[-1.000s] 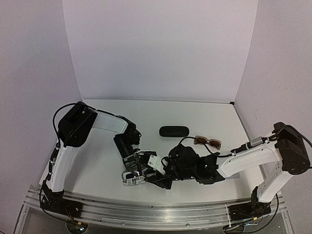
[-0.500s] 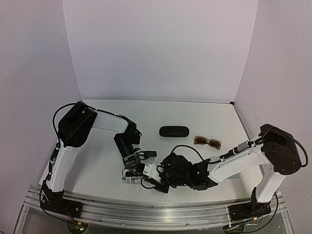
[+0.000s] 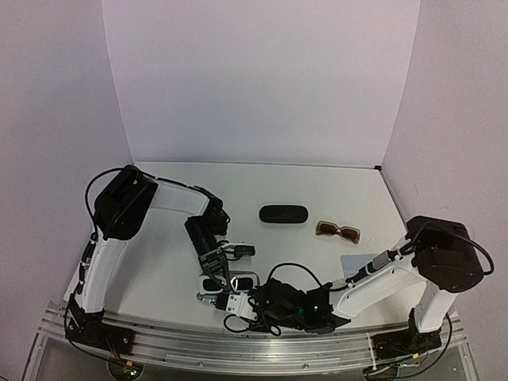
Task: Organize the sunglasses
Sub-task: Place the sunglasses in the sunglasses case.
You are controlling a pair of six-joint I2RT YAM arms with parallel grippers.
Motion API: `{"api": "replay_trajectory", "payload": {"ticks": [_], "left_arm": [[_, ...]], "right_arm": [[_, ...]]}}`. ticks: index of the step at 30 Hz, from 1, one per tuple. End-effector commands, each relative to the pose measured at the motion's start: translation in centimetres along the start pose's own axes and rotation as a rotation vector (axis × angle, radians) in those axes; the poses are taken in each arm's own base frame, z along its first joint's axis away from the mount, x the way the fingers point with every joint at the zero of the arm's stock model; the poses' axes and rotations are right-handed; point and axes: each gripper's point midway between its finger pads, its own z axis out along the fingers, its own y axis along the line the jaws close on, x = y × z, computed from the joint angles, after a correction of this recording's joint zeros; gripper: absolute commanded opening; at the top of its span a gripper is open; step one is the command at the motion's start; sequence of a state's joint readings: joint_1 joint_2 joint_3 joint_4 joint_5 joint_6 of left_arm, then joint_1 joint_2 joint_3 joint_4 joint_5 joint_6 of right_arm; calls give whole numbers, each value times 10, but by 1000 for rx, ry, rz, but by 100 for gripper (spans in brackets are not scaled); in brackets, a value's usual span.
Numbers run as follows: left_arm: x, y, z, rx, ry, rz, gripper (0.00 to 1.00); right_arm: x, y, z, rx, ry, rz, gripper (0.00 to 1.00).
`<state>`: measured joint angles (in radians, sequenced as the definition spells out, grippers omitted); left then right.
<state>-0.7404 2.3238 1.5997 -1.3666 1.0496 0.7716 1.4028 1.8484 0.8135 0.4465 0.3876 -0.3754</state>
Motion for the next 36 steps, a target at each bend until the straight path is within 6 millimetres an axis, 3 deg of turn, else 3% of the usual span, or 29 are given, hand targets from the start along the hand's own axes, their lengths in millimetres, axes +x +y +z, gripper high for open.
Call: {"api": "replay_trajectory", "payload": {"ticks": [1, 8, 13, 19, 26, 30, 36], "left_arm": [[6, -3, 1, 0, 27, 19, 26], [-4, -2, -4, -22, 29, 53, 26], [0, 0, -4, -35, 47, 58, 26], [4, 6, -5, -68, 80, 81, 27], [19, 0, 7, -61, 135, 107, 27], [26, 5, 13, -75, 166, 110, 27], [17, 16, 21, -133, 197, 169, 30]], "right_arm": [[43, 3, 16, 43, 139, -32, 10], [66, 6, 23, 79, 189, -86, 6], [89, 11, 27, 95, 244, -146, 2], [101, 15, 25, 82, 265, -200, 2], [125, 16, 21, 94, 324, -242, 2], [127, 19, 20, 69, 322, -287, 2], [126, 17, 21, 78, 323, -318, 3]]}}
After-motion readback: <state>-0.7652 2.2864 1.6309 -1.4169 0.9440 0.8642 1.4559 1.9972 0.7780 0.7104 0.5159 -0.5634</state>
